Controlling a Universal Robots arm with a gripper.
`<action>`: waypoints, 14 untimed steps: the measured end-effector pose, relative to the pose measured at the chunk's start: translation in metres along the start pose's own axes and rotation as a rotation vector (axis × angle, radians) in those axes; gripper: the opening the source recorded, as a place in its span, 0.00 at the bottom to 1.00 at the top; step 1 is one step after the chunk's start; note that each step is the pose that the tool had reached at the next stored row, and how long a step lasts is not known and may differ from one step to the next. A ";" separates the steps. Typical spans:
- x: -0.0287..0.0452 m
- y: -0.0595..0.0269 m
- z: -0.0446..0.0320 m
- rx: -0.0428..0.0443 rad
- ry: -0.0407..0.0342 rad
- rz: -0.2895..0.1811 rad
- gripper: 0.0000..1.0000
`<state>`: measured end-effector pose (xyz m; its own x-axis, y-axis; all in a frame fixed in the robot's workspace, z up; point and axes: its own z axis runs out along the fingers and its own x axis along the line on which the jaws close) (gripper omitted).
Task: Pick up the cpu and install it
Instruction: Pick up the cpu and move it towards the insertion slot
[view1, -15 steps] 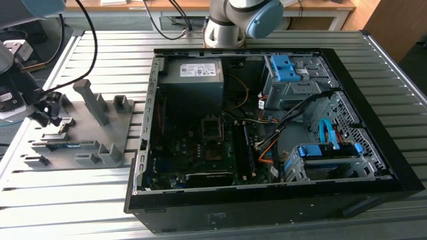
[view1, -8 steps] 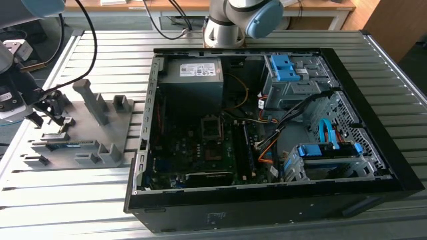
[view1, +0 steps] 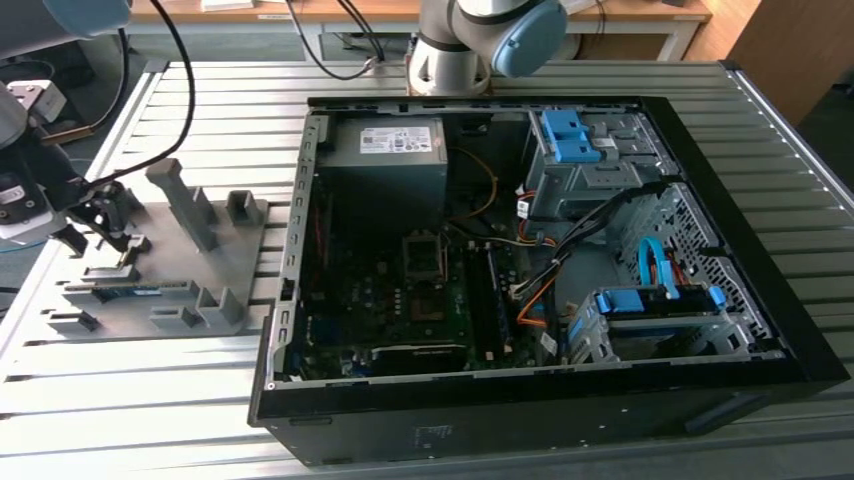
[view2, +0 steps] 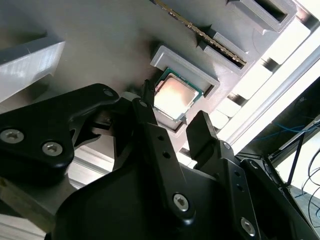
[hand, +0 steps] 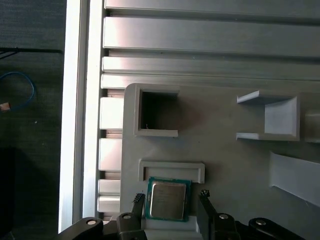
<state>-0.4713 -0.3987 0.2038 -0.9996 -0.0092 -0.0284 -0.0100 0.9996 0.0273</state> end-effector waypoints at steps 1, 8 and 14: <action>0.0000 0.0000 0.0013 0.0001 0.0003 0.000 0.53; 0.0003 -0.0003 0.0114 0.0001 0.0002 0.000 0.53; 0.0005 -0.0005 0.0168 0.0001 0.0003 0.000 0.53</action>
<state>-0.4714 -0.3987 0.1870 -0.9996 -0.0092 -0.0281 -0.0100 0.9996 0.0272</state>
